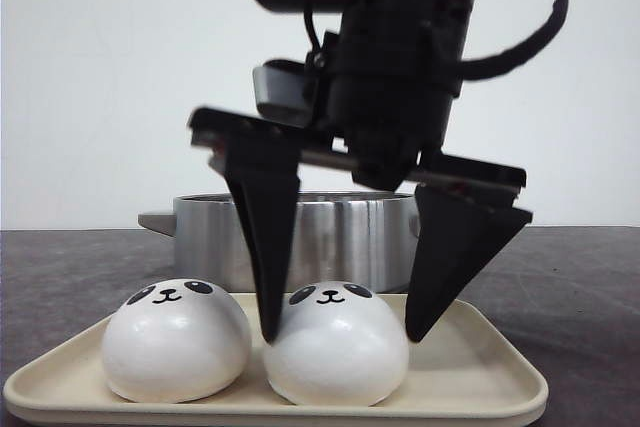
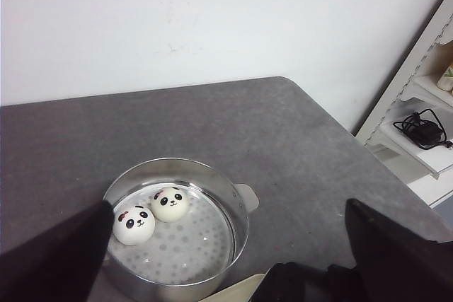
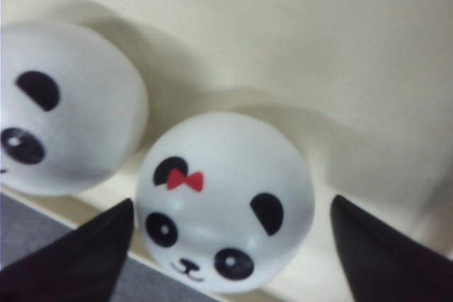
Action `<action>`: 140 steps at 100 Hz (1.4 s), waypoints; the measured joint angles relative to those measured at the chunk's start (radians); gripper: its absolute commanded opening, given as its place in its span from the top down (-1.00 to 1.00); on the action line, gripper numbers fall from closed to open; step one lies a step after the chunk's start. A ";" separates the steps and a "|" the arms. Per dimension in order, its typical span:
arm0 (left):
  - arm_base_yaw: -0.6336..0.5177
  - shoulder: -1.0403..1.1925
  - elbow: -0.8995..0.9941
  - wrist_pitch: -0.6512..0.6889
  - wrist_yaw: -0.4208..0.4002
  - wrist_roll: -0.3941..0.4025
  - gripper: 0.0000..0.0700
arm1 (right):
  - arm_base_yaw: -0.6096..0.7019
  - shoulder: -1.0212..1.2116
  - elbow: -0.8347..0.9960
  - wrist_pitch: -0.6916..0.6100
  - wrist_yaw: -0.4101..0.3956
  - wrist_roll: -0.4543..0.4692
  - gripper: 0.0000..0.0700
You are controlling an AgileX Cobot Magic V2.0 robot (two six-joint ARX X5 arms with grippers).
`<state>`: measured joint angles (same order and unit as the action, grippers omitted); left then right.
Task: Steam buns
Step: 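Lower the right gripper onto the front panda bun nearest it and grasp, then carry the bun with the right gripper into the pot and release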
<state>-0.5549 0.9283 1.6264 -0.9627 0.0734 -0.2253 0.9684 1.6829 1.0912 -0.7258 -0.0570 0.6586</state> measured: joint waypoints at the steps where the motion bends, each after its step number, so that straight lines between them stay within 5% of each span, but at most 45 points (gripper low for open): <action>1: 0.000 0.000 0.000 0.000 0.000 0.000 -0.78 | 0.000 0.001 0.000 0.000 0.000 0.000 -0.19; 9: 0.000 0.000 0.000 -0.003 0.000 0.000 -0.78 | 0.000 0.006 0.000 0.002 0.000 0.000 0.25; 17: 0.000 0.000 0.000 -0.005 0.000 0.000 -0.78 | 0.000 0.008 0.000 0.004 0.000 0.000 1.00; 62: 0.000 0.000 0.000 -0.009 0.000 0.000 -0.78 | 0.048 -0.181 0.112 -0.038 0.019 -0.031 0.99; 95: 0.000 0.015 0.000 0.009 -0.001 0.000 -0.78 | -0.042 -0.290 0.446 -0.021 0.199 -0.157 0.99; 140: 0.000 0.048 0.000 0.009 -0.002 0.001 -0.78 | -0.324 0.065 0.466 -0.022 0.077 -0.333 0.99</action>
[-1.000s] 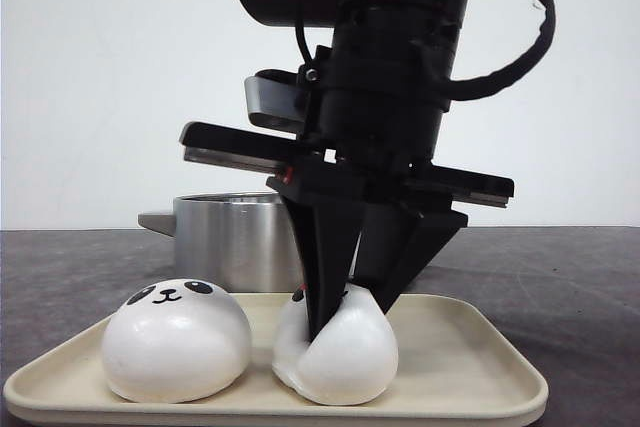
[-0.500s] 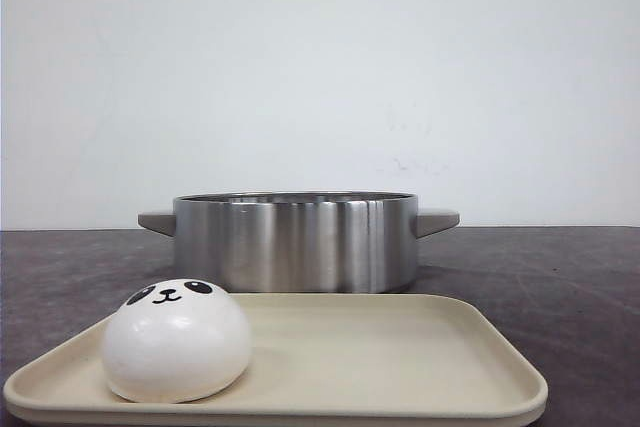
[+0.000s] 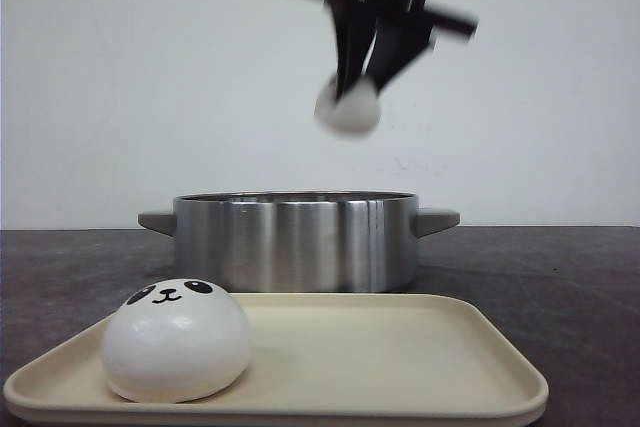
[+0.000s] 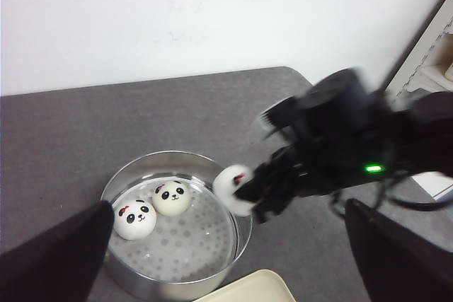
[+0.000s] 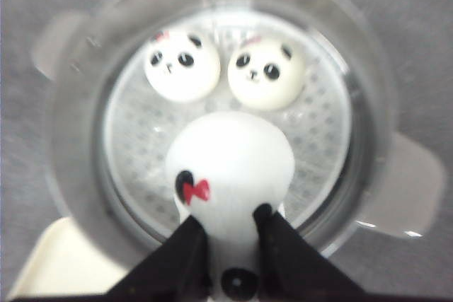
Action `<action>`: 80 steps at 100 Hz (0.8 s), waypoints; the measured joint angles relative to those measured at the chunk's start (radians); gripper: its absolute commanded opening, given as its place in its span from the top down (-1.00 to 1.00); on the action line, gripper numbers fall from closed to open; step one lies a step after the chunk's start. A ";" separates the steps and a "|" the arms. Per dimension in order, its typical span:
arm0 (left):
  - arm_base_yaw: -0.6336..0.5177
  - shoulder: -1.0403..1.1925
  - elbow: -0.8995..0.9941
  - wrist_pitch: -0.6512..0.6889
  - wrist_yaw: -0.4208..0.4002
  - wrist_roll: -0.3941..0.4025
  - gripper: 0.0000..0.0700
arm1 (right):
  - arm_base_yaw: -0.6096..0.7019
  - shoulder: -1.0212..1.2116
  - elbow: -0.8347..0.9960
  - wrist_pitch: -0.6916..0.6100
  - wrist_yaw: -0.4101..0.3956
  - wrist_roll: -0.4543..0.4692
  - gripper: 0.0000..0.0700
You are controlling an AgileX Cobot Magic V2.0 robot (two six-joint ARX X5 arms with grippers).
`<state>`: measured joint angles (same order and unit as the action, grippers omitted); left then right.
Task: Steam buns
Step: 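Carry the bun with the right gripper into the pot and release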
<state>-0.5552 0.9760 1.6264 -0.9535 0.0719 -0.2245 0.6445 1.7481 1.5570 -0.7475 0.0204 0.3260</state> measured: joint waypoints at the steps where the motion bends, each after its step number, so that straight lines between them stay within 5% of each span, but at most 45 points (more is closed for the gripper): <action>1: 0.000 0.001 0.000 0.000 0.000 0.000 -0.78 | -0.001 0.009 0.000 0.002 0.000 -0.002 0.99; 47: 0.000 0.006 0.000 -0.032 -0.002 0.000 -0.78 | -0.027 0.199 0.000 0.045 -0.002 -0.084 0.94; 66: 0.000 0.009 0.000 -0.048 -0.002 0.000 -0.78 | -0.031 0.199 0.000 0.053 -0.002 -0.094 -0.14; 80: 0.000 0.015 0.000 -0.058 -0.002 0.000 -0.78 | -0.031 0.199 0.000 0.040 0.002 -0.094 -0.24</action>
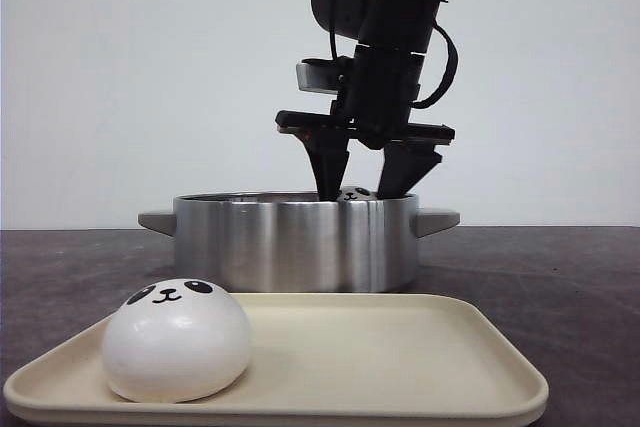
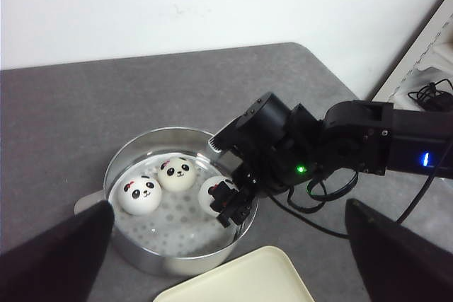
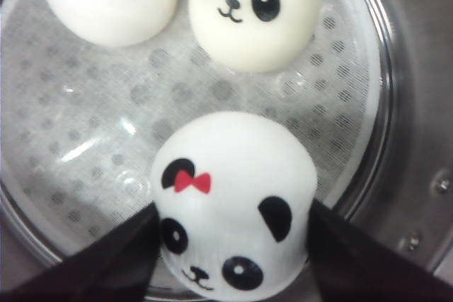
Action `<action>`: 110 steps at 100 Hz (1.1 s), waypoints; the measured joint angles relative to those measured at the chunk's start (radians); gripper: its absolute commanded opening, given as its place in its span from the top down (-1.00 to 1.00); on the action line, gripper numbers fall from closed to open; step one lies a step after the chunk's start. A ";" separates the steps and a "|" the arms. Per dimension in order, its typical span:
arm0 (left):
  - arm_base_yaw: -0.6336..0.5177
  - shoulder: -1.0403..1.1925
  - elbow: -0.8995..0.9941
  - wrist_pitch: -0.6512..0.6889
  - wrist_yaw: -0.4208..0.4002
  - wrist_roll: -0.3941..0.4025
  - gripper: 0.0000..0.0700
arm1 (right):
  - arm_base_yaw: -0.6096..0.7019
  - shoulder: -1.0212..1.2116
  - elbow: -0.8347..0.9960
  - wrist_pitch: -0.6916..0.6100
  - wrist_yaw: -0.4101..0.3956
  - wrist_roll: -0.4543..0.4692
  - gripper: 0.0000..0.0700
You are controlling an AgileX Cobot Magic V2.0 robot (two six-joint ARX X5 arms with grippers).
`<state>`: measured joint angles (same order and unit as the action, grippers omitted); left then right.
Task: Steam buns
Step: 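Carry the bun with the right gripper into the pot and release, then raise the open right gripper out of the pot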
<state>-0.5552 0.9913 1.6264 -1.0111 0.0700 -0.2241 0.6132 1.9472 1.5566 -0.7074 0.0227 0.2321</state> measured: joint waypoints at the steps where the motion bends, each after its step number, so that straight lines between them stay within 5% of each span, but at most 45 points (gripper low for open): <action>1: 0.000 0.001 0.000 -0.001 0.000 0.000 -0.78 | 0.000 0.000 0.000 0.000 0.000 0.000 -0.24; 28: 0.000 0.005 0.000 -0.018 0.000 0.005 -0.78 | -0.002 0.000 0.000 -0.020 0.000 0.000 -0.25; 47: 0.000 0.017 0.000 -0.059 0.000 0.016 -0.78 | -0.002 0.000 0.000 -0.033 -0.001 -0.001 -0.62; 82: 0.000 0.024 0.000 -0.078 0.000 0.023 -0.78 | 0.001 -0.002 0.009 -0.092 -0.001 -0.012 -0.60; 91: 0.000 0.025 -0.014 -0.106 0.000 0.023 -0.78 | 0.002 -0.023 0.010 -0.109 0.000 -0.008 -0.22; 104: 0.000 0.024 -0.074 -0.117 0.001 0.024 -0.78 | 0.010 -0.122 0.032 -0.108 0.003 -0.004 0.97; 110: 0.000 0.024 -0.116 -0.116 0.001 0.024 -0.78 | 0.019 -0.197 0.055 -0.077 0.004 -0.003 1.00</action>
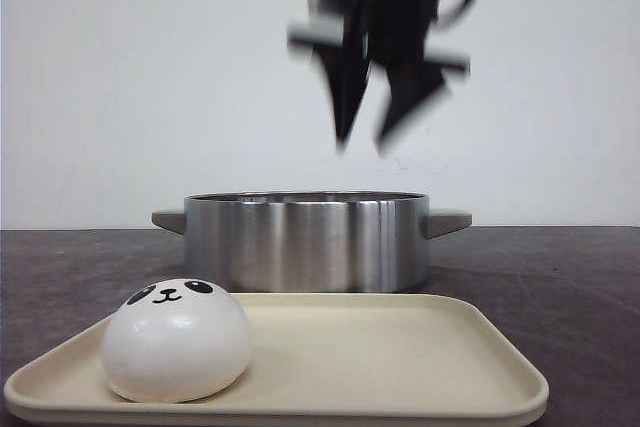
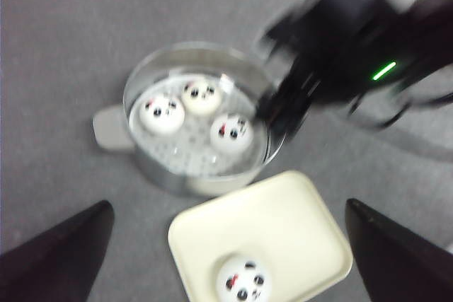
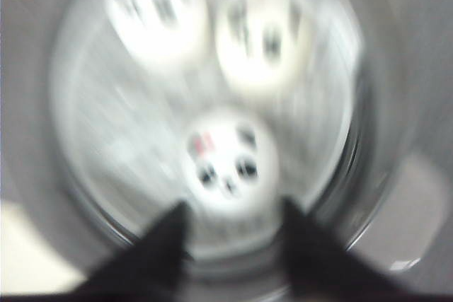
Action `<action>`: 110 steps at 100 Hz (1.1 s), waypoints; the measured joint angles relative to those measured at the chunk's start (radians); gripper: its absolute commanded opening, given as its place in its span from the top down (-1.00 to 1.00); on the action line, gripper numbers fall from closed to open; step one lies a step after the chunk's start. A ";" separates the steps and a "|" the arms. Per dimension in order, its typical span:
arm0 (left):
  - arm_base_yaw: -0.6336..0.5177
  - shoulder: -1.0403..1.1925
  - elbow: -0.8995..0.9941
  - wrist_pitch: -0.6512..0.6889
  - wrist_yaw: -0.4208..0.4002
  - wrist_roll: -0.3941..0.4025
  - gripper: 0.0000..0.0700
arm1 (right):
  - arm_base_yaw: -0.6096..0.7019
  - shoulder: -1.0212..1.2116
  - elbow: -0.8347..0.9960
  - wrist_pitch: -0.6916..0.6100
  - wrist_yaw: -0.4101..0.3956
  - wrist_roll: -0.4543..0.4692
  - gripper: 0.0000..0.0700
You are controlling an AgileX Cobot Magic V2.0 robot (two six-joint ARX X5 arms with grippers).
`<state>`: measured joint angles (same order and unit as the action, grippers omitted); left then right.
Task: Steam buns
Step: 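Raise the open right gripper out of the pot, then lower the left gripper onto the last panda bun on the tray and grasp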
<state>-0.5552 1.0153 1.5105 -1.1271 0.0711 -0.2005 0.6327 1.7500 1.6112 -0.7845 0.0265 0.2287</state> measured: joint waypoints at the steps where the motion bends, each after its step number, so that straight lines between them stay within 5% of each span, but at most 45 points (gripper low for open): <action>1: 0.000 0.000 -0.008 0.000 0.001 0.000 -0.78 | 0.003 -0.014 0.003 0.007 0.000 0.000 1.00; 28: -0.036 0.035 -0.286 0.106 0.138 -0.044 -0.79 | 0.165 -0.443 0.024 0.093 0.012 0.003 1.00; 54: -0.143 0.187 -0.507 0.219 0.159 -0.097 -0.83 | 0.341 -0.708 0.024 0.042 0.283 0.007 1.00; 68: -0.196 0.314 -0.512 0.298 0.161 -0.103 -0.82 | 0.355 -0.768 0.024 -0.038 0.366 0.022 1.00; 110: -0.229 0.578 -0.512 0.350 0.161 -0.095 -0.80 | 0.355 -0.776 0.023 -0.176 0.397 0.084 1.00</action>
<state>-0.7841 1.5932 0.9989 -0.7773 0.2321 -0.2951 0.9874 0.9737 1.6341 -0.9607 0.4236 0.3122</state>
